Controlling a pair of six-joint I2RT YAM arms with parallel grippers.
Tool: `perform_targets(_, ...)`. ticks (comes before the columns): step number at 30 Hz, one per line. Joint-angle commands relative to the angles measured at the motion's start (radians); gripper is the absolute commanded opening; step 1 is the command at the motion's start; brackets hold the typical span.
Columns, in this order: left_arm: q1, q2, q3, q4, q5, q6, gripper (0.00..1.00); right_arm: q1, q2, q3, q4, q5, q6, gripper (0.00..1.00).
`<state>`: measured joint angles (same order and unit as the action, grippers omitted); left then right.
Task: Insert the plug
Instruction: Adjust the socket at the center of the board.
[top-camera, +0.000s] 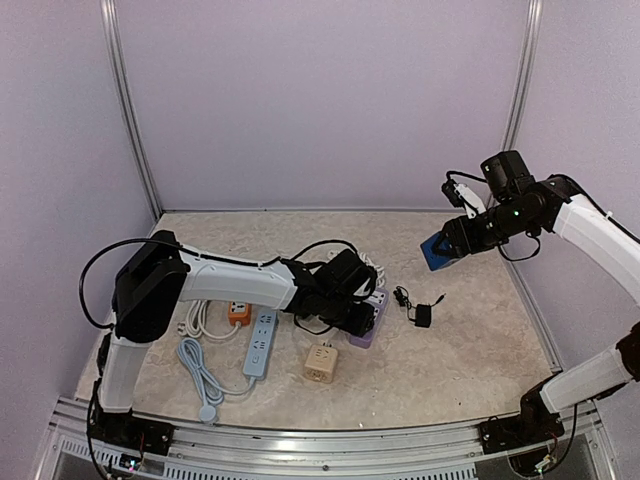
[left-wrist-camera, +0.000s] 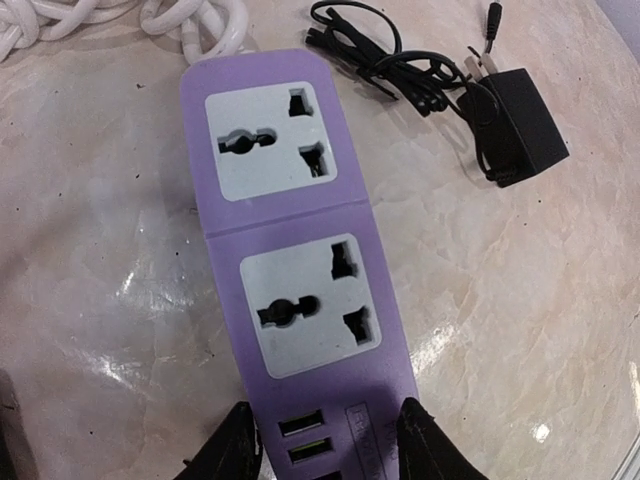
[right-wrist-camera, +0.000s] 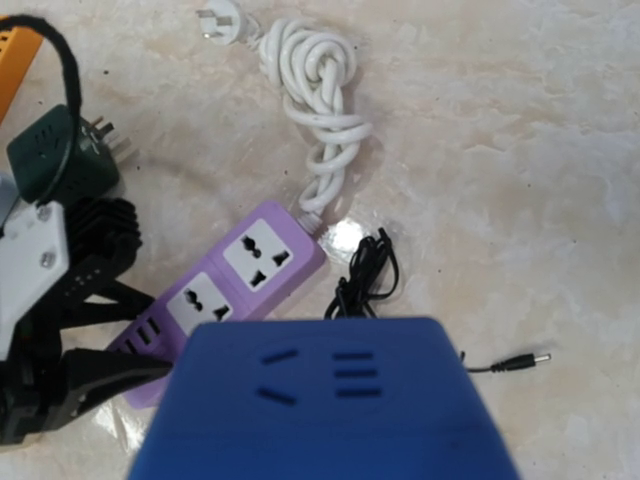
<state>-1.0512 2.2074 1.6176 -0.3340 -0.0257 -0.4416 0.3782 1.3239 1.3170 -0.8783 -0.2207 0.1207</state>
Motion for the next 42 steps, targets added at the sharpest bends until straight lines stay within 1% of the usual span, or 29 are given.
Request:
perform_targets(1, -0.018, -0.014, -0.073, -0.031, 0.020, 0.045, 0.43, -0.010, -0.015, -0.001, 0.008, -0.012, -0.001, 0.12)
perform_targets(4, -0.034, -0.020, -0.077, -0.057, 0.005, 0.071, 0.44, -0.010, -0.021, 0.000, 0.006, -0.012, 0.000, 0.13)
perform_targets(7, -0.039, -0.027, -0.077, -0.076, -0.039, 0.050, 0.55, -0.009, -0.022, -0.001, 0.004, -0.014, 0.001, 0.12)
perform_targets(8, -0.036, -0.031, -0.077, -0.076, -0.044, 0.036, 0.56, -0.009, -0.022, -0.002, 0.003, -0.014, 0.002, 0.12)
perform_targets(10, -0.025, -0.044, -0.074, -0.068, -0.055, -0.011, 0.64, -0.010, -0.025, -0.004, 0.004, -0.012, 0.002, 0.12)
perform_targets(14, 0.001, -0.036, -0.034, -0.049, 0.002, -0.075, 0.66, -0.010, -0.025, -0.003, 0.005, -0.018, 0.002, 0.13)
perform_targets(19, -0.025, 0.054, 0.081, -0.106, -0.015, -0.064, 0.66, -0.010, -0.018, -0.005, 0.007, -0.018, 0.001, 0.13)
perform_targets(22, -0.036, 0.092, 0.111, -0.117, 0.003, -0.064, 0.64, -0.010, -0.014, -0.006, 0.011, -0.029, 0.002, 0.13)
perform_targets(24, -0.039, 0.105, 0.102, -0.108, 0.013, -0.067, 0.61, -0.010, -0.015, -0.005, 0.011, -0.031, 0.002, 0.13)
perform_targets(26, -0.036, 0.102, 0.066, -0.082, 0.020, -0.066, 0.57, -0.010, -0.018, -0.004, 0.010, -0.030, -0.001, 0.13)
perform_targets(28, -0.031, 0.092, 0.033, -0.053, 0.063, -0.047, 0.51, -0.011, -0.021, -0.004, 0.007, -0.030, 0.000, 0.13)
perform_targets(31, -0.029, 0.063, -0.026, -0.010, 0.078, -0.008, 0.47, -0.010, -0.026, -0.006, 0.007, -0.038, 0.000, 0.13)
perform_targets(33, -0.028, 0.045, -0.051, -0.007, 0.078, 0.007, 0.42, -0.010, -0.030, -0.008, 0.009, -0.041, 0.000, 0.13)
perform_targets(37, -0.028, 0.011, -0.102, 0.004, 0.076, 0.033, 0.39, -0.010, -0.036, -0.011, 0.010, -0.045, -0.002, 0.13)
perform_targets(42, -0.046, -0.027, -0.146, 0.005, 0.057, 0.069, 0.37, -0.011, -0.033, -0.011, 0.010, -0.050, -0.001, 0.13)
